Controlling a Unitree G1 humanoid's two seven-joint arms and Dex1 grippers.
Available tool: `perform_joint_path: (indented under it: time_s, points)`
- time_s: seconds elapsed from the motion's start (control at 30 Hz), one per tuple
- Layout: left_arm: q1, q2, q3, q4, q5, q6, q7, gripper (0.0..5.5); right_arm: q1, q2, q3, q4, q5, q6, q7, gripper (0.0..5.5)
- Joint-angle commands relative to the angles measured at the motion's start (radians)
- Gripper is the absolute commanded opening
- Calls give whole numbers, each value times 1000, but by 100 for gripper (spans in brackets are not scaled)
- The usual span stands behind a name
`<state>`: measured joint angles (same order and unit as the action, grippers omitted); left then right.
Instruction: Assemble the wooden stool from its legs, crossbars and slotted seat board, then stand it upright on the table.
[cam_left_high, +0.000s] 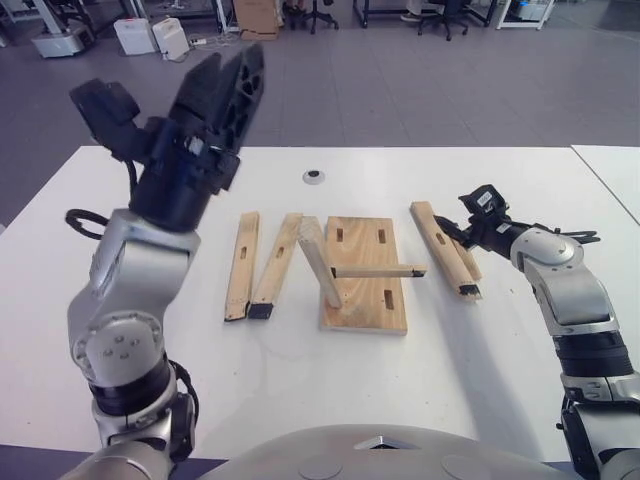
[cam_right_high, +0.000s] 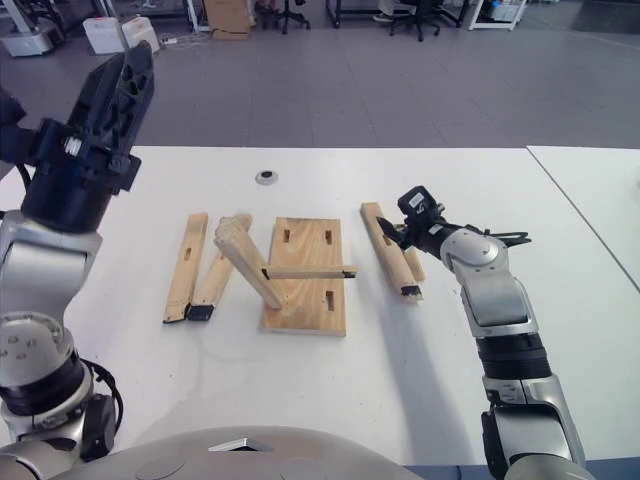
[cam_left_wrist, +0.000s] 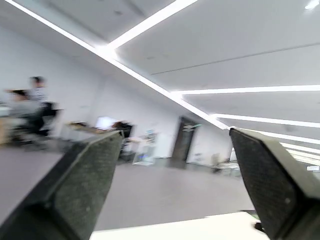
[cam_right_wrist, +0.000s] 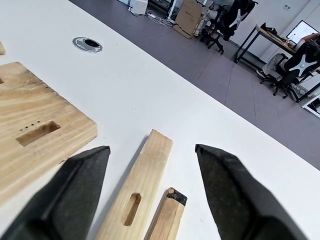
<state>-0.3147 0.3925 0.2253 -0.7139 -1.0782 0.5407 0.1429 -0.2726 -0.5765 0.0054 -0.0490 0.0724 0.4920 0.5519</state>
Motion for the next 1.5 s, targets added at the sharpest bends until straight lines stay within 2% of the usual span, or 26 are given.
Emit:
perform_joint_path:
  time_s: [0.03,0.13,0.3,0.53,0.67,0.77,0.83,0.9,0.97,1.07,1.2,1.37,1.5]
  points:
    - [151,232,-236,189,334,178,-71,392,-33,17,-12,25,-10,-21,-32,319]
    - [212,196,-367,323,426,200,-163,392,-24,33,4,45,-15,-35,-45,319]
    - [243,126,-373,383,441,297,-199,392,-18,65,31,56,-21,-45,-48,319]
    - [291,129,-485,423,642,333,-199,265,-10,94,61,55,-42,-61,-51,319]
    - [291,42,-435,353,663,304,-180,210,-21,98,50,54,-39,-56,-53,319]
    - [196,-50,-328,281,615,294,-162,209,-48,121,-24,52,40,-30,-46,319]
    - [63,-79,-283,268,603,166,-237,209,-140,194,-134,28,224,28,-28,319]
    - [-38,-61,-298,332,649,-4,-367,208,-270,293,-232,-2,471,117,-20,319]
    - [-102,-50,-313,444,685,-157,-490,208,-401,382,-289,8,666,188,-46,319]
    - [-168,-45,-332,552,726,-300,-616,208,-553,466,-341,75,824,239,-123,319]
    - [-179,-61,-361,578,751,-388,-708,208,-607,482,-367,114,903,270,-199,319]
    - [-165,-86,-353,593,767,-440,-725,208,-594,484,-355,120,914,276,-246,319]
    - [-173,-65,-359,608,792,-460,-769,208,-580,468,-347,101,926,287,-248,229]
